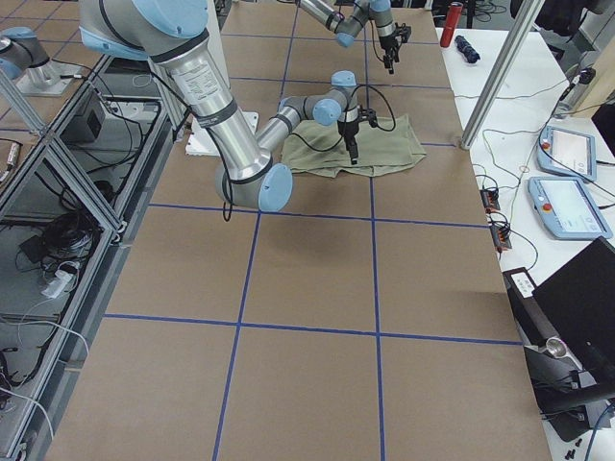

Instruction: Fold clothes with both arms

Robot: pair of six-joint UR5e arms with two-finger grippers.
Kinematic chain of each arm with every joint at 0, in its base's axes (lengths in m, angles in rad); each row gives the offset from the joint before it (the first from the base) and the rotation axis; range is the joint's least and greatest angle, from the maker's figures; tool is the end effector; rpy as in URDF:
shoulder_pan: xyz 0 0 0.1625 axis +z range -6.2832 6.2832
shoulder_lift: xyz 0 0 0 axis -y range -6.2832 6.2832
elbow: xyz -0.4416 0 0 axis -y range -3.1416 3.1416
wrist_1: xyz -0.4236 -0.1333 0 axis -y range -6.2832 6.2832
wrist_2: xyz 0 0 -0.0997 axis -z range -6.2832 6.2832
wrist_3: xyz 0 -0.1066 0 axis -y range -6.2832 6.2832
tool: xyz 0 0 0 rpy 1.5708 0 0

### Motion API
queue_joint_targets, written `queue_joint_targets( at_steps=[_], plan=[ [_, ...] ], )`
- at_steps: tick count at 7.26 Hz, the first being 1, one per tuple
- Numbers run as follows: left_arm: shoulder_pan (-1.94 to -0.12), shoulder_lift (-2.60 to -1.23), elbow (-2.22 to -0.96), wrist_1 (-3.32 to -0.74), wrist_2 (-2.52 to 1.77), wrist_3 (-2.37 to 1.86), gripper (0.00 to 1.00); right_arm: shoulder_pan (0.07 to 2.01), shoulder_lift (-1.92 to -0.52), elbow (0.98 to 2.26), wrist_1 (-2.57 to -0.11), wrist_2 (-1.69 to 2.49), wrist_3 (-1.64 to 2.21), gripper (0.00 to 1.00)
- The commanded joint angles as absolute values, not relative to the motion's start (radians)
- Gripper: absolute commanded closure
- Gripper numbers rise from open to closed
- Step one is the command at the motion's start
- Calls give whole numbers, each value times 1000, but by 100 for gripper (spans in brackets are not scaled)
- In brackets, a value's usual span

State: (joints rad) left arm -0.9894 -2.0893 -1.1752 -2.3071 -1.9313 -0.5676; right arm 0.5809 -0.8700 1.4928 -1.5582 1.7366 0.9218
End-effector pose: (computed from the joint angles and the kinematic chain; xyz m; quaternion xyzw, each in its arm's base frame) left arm 0.3483 -0.7043 0.4838 0.2554 0.3595 0.0808 0.8939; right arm -0.5814 -0.5201 0.2784 0.1153 -0.2997 -0.0581 0.9453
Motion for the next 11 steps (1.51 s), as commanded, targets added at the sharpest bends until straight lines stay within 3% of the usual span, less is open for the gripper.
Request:
queue_joint_targets(
  at_steps=[1,4,6,8,11],
  plan=[
    [-988,-2089,-1175,-2307,-1931,-568,0,581,-877,1467,-1572,1740,890,0],
    [-982,-2088,-1172,-2309,-1931,-568,0,624,-888,1474,-1715,1730,775,0],
    [-982,-2088,-1173,-2309,-1931,-571,0,690,-967,1479,-1723,1724,631,0],
    [-977,-2088,-1199,-2309,-1931,-621,0,715,-960,1488,-1712,1739,633,0],
    [-973,-2088,-1308,-2303,-2057,-843,0,729,-960,1497,-1447,1873,850,0]
  ],
)
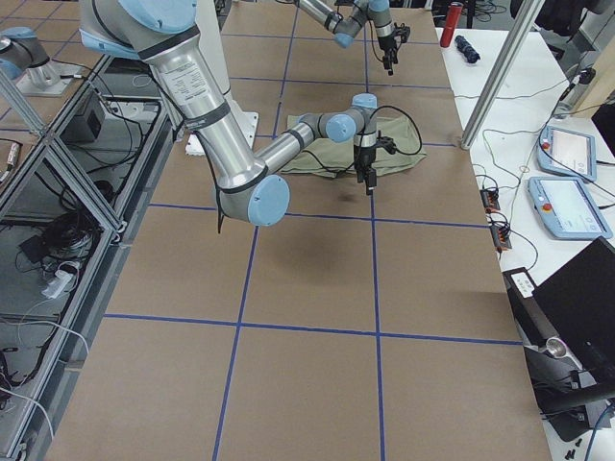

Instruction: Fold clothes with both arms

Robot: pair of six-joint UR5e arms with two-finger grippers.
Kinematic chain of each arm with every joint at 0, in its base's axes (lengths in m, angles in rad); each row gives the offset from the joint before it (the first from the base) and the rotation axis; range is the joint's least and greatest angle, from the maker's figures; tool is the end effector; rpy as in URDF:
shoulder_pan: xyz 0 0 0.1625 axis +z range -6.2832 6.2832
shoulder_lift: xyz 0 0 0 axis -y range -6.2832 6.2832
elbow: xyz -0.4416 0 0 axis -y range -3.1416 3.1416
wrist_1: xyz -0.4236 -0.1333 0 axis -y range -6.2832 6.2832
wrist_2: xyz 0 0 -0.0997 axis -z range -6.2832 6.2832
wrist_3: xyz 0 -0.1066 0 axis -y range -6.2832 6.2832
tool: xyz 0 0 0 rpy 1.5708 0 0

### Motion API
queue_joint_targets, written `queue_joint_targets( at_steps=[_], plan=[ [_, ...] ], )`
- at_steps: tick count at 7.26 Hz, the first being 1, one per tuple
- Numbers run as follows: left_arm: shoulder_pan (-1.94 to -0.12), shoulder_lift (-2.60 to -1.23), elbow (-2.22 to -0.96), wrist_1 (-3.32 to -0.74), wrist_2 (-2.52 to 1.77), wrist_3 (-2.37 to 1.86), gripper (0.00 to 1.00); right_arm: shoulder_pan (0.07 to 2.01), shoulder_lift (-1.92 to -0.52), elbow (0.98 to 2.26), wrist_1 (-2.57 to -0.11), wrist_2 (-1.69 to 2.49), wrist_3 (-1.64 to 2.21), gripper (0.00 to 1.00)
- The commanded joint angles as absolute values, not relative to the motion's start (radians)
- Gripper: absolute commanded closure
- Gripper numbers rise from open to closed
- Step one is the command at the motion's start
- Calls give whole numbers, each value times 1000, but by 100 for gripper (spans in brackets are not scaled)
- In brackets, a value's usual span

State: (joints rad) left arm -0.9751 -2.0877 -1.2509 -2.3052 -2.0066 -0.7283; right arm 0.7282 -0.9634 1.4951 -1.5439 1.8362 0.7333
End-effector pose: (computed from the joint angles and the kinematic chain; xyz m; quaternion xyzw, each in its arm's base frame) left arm 0.3593 -0.6875 0.4412 0.2271 0.4219 0.0391 0.8769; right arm -0.4943 -0.5819 0.3447 0.1026 -0.2834 -0.0885 0.9494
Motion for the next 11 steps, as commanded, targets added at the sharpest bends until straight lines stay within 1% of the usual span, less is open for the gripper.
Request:
queue_joint_targets(
  at_steps=[1,2,3,4,6,9,11],
  plan=[
    [-919,-2071,-1389,-2301,-2069,-977,0,721,-959,1514,-1398,1875,949,0],
    [-852,-2034,-1495,-2298,-2060,-1085,0,706,-969,1550,-1378,1873,1013,0],
    [-830,-1992,-1588,-2296,-2059,-1141,0,690,-947,1534,-1387,1864,1038,0],
    [-809,-1962,-1641,-2296,-2059,-1149,0,698,-880,1457,-1391,1861,1020,0],
    [-807,-1960,-1648,-2296,-2056,-1158,0,701,-749,1248,-1390,1821,910,0],
    [-802,-1959,-1646,-2296,-2054,-1154,0,703,-735,1183,-1391,1801,836,0],
    [-802,-1959,-1646,-2296,-2054,-1154,0,704,-736,1172,-1391,1792,813,0]
  ],
)
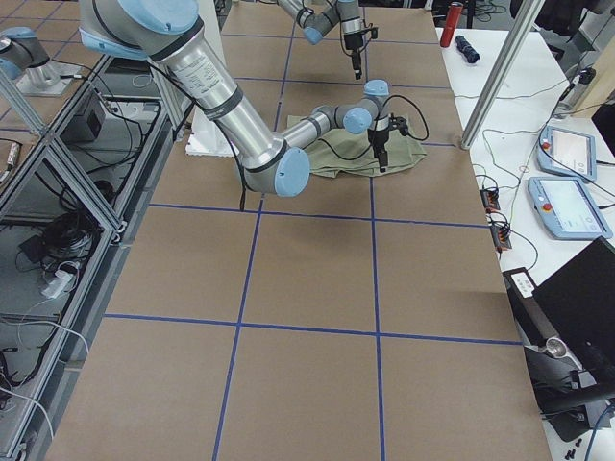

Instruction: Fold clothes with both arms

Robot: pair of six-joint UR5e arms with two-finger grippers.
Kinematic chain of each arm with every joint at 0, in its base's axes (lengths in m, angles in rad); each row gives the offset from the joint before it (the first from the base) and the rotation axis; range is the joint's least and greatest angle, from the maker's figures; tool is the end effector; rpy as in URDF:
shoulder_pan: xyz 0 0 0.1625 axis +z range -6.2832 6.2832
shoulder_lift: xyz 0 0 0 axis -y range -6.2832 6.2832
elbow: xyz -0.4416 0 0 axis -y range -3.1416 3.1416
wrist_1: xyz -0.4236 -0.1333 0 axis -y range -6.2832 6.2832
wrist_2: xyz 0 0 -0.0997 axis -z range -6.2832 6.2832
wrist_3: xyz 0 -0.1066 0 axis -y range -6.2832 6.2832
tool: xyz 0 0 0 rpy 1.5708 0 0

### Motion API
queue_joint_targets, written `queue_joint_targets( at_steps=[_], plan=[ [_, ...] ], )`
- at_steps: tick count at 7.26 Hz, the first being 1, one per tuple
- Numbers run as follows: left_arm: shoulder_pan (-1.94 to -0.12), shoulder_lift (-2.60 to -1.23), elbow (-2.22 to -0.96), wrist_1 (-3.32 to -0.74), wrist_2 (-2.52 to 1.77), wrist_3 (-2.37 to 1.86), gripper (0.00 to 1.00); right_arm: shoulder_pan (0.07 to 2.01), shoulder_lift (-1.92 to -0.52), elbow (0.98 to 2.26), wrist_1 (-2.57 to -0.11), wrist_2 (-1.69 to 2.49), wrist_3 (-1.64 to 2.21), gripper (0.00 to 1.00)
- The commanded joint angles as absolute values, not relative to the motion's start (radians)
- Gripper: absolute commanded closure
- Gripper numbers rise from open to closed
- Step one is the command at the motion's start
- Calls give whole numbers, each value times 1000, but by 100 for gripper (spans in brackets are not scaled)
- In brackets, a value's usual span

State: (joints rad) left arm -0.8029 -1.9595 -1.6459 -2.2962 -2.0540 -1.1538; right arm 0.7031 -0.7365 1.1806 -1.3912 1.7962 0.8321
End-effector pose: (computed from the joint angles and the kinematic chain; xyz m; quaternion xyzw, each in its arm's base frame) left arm 0.4058 -0.5408 0.3243 0.1491 0.5594 -0.0227 0.8151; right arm -0.5786 -0.6339 0.3032 0.1208 -0.2997 -0.0513 0.9450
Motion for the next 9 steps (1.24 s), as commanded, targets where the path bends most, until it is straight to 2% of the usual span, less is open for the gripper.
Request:
queue_joint_targets(
  at_steps=[1,4,7,8,9],
  plan=[
    [-802,-1957,-1644,-2296,-2054,-1154,0,713,-735,1172,-1403,1793,786,0],
    [-801,-1959,-1646,-2295,-2054,-1154,0,762,-752,1173,-1526,1786,602,0],
    [-799,-1962,-1651,-2295,-2056,-1158,0,798,-784,1215,-1531,1808,561,0],
    [-784,-1962,-1654,-2295,-2054,-1184,0,802,-804,1280,-1523,1894,645,0],
    [-758,-1962,-1669,-2293,-2054,-1233,0,798,-881,1421,-1519,1920,775,0]
  ],
)
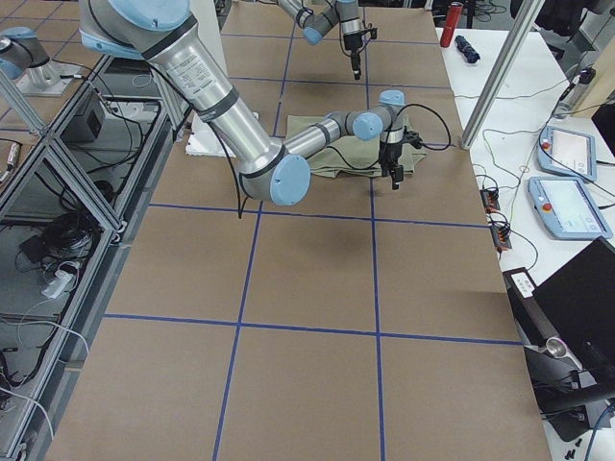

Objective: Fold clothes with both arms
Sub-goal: 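Move both grippers to the shirt edge nearest the robot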

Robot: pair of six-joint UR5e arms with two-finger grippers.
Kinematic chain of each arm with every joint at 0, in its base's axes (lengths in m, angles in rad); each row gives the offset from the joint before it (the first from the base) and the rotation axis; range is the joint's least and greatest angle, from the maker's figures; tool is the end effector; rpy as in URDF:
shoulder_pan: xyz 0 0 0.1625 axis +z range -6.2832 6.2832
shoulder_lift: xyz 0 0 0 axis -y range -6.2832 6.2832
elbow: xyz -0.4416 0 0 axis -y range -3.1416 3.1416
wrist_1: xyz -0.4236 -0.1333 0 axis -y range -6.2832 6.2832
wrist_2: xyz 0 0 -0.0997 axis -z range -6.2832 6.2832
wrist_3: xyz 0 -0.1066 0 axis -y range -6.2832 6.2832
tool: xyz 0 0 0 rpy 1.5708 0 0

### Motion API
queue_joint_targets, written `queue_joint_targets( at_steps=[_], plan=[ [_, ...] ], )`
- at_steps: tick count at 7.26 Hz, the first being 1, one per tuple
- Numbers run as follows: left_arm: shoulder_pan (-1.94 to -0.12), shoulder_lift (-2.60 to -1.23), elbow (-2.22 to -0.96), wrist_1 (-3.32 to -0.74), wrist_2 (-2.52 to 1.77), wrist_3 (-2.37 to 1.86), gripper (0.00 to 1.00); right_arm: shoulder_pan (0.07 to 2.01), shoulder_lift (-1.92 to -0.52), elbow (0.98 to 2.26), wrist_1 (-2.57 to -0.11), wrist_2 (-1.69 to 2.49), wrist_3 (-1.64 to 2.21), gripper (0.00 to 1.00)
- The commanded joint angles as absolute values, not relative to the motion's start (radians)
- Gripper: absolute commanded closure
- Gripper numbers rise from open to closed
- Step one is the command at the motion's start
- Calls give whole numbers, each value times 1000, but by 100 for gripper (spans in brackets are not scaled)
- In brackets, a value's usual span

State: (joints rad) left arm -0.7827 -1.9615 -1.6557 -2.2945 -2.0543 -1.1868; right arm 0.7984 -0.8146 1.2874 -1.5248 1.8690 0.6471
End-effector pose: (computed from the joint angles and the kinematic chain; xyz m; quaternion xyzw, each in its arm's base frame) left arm 0.4152 -0.5311 0.3182 0.1369 0.5662 -0.0263 0.8124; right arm -0.4973 -0.6565 0.3299 0.0988 -0.2742 -0.0979 0.9516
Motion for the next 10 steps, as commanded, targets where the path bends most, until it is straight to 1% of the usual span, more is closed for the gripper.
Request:
queue_joint_targets(
  at_steps=[1,2,3,4,5,6,7,8,9,10],
  plan=[
    [-723,-1960,-1693,-2290,-2040,-1288,0,758,-981,1592,-1475,1922,889,0],
    [-665,-1932,-1744,-2290,-2001,-1355,0,700,-1094,1735,-1368,1925,1057,0],
    [-613,-1893,-1803,-2290,-1974,-1417,0,631,-1191,1818,-1244,1915,1221,0],
    [-545,-1829,-1884,-2290,-1921,-1477,0,555,-1283,1888,-1124,1849,1353,0],
    [-432,-1766,-1963,-2290,-1810,-1564,0,449,-1374,1954,-1055,1736,1444,0],
    [-331,-1744,-1994,-2290,-1714,-1647,0,349,-1420,2000,-1046,1627,1538,0],
    [-239,-1749,-1994,-2243,-1624,-1699,0,259,-1457,2035,-1046,1509,1589,0],
    [-209,-1814,-1991,-2089,-1606,-1703,0,246,-1474,2045,-1048,1494,1589,0],
    [-192,-1888,-1962,-1969,-1606,-1703,2,242,-1473,2037,-1054,1496,1588,0],
    [-190,-1905,-1935,-1962,-1603,-1703,7,242,-1470,2037,-1054,1496,1588,0]
  ],
)
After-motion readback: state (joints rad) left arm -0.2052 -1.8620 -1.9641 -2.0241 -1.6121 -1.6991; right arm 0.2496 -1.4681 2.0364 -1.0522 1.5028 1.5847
